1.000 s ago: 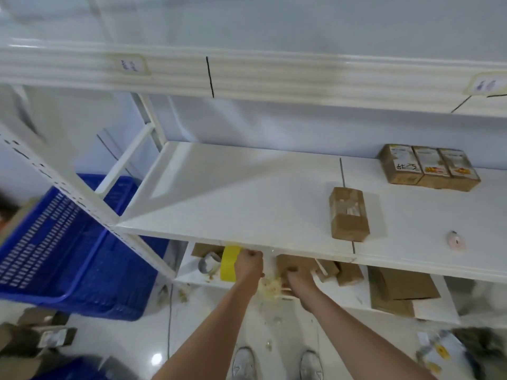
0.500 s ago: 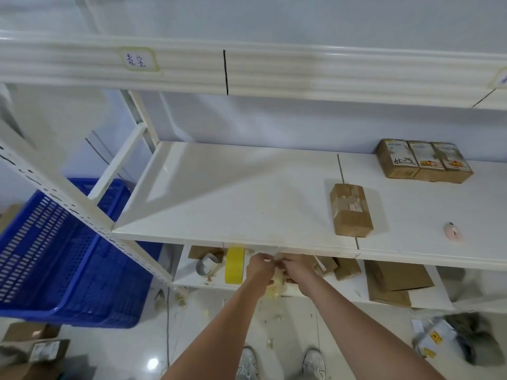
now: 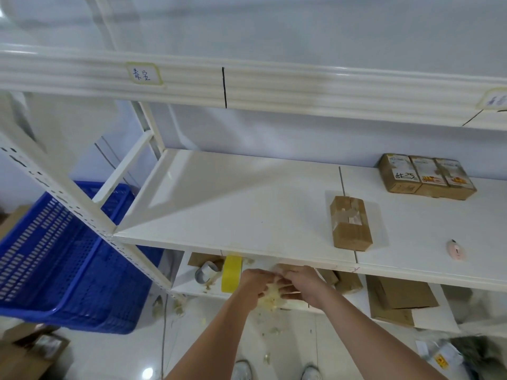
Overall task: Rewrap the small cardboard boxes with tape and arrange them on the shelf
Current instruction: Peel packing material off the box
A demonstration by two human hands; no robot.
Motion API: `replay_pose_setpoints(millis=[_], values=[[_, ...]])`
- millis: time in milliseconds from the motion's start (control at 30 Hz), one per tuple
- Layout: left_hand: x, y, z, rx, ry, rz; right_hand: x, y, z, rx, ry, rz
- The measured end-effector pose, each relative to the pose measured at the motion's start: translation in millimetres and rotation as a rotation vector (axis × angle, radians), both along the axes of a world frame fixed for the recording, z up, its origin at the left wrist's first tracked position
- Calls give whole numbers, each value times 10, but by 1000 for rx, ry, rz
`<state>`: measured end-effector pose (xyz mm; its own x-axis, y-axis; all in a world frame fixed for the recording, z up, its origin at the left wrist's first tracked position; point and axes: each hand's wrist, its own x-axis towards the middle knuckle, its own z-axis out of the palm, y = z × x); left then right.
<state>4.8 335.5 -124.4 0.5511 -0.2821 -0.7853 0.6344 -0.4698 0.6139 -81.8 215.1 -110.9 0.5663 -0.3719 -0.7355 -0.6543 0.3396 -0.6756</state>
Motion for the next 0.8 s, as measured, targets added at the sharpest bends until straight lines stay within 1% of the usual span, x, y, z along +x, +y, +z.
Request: replay_pose_setpoints(millis=[167, 267, 433, 667, 733, 800], values=[[-79, 57, 139, -146, 132, 142, 119, -72, 61, 38, 38, -28], [-123, 76, 246, -228, 163, 195, 216, -64, 105, 59, 20, -58], [-129, 123, 356, -246, 143, 278, 303, -1, 249, 58, 7, -190], [-152, 112, 560, -287, 209, 373, 391, 30, 319, 95, 92, -252], [-157, 89, 614, -300, 224, 392, 427, 23, 376, 80, 101, -238], [-153, 75, 675, -321, 250, 413, 460, 9, 437, 57, 118, -157]])
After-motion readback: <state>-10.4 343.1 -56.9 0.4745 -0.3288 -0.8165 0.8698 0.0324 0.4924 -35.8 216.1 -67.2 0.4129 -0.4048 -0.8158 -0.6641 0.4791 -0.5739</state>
